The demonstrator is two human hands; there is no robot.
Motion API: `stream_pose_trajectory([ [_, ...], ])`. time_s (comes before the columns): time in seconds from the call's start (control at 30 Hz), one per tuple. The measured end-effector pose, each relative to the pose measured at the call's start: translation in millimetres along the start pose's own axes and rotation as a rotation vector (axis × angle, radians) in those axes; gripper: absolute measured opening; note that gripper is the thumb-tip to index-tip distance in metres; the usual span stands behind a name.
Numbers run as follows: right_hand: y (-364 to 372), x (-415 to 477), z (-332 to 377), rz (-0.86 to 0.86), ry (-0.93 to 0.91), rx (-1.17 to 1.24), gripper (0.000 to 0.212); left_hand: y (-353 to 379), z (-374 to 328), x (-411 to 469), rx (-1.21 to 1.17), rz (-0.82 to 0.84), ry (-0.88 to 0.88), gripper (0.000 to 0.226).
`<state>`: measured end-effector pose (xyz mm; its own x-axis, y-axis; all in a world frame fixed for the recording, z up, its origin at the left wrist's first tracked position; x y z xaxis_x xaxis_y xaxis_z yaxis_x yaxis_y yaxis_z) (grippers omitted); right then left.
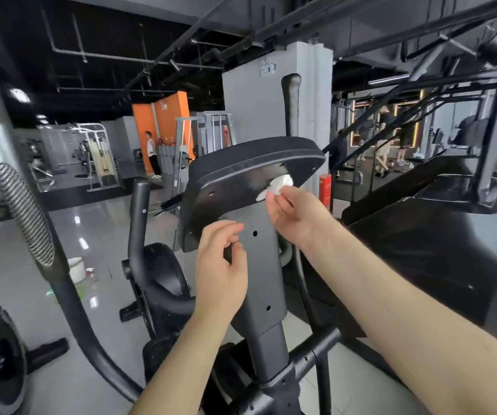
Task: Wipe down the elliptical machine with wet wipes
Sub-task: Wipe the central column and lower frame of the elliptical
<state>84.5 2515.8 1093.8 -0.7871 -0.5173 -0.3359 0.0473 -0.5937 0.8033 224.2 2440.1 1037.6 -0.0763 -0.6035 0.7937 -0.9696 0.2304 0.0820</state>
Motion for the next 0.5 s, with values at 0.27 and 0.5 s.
stream_pose_trajectory([
  [0.27, -10, 69, 33, 0.061, -0.040, -0.047, 0.005, 63, -15, -3, 0.135, -0.063, -0.010, 0.041],
  [0.5, -17, 100, 55, 0.182, -0.083, -0.292, 0.040, 116, -13, -7, 0.278, -0.143, 0.030, 0.050],
])
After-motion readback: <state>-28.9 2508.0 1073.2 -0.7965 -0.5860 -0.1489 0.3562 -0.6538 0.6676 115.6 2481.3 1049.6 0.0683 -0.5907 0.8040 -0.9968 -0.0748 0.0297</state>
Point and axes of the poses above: each hand's wrist, its own x-axis towards the middle knuckle, its own y-axis out of the palm, z = x × y, the point moved 5 cm from there along x, towards the middle knuckle, and after that the axes turned 15 degrees about -z, right-handed, at the moved point
